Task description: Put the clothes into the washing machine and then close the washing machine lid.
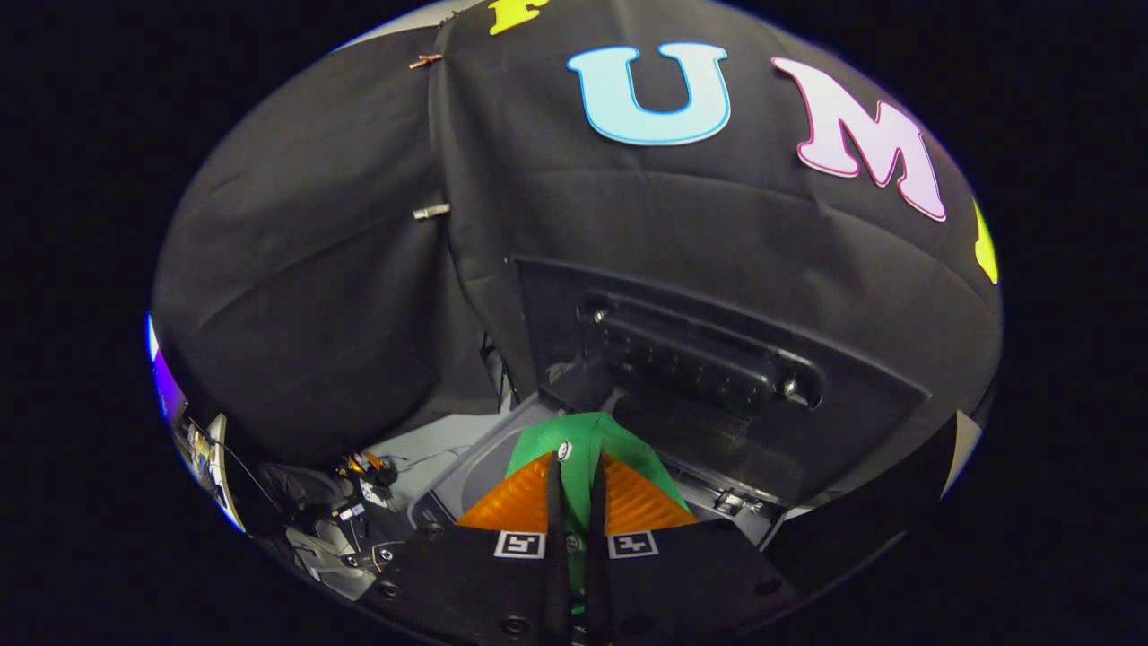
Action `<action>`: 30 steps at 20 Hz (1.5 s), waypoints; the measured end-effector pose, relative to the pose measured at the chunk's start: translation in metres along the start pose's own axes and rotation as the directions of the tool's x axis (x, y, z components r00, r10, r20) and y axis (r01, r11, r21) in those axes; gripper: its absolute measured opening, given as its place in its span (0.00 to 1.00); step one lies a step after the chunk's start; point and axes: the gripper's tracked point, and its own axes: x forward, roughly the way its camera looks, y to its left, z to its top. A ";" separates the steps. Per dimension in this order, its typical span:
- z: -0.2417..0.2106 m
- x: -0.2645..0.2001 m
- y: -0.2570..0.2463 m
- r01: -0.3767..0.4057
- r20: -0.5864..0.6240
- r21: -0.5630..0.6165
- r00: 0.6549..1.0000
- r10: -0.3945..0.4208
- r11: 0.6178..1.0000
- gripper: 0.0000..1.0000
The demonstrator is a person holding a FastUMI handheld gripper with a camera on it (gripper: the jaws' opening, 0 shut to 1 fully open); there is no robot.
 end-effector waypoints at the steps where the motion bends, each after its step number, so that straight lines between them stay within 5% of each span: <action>1: -0.010 0.003 -0.002 0.001 -0.027 0.006 1.000 -0.001 1.000 0.15; 7: -0.009 0.001 0.002 -0.009 -0.015 -0.035 1.000 0.009 0.999 0.94; 14: 0.028 -0.016 0.012 -0.047 0.130 -0.033 0.990 0.051 0.998 0.92; 19: 0.071 -0.039 0.024 0.012 0.360 -0.121 0.932 0.033 0.993 0.92; 25: 0.114 -0.058 -0.007 0.161 0.571 -0.052 0.814 -0.103 0.986 0.98; 30: 0.126 -0.059 -0.064 0.290 0.574 0.109 0.763 -0.299 0.951 0.99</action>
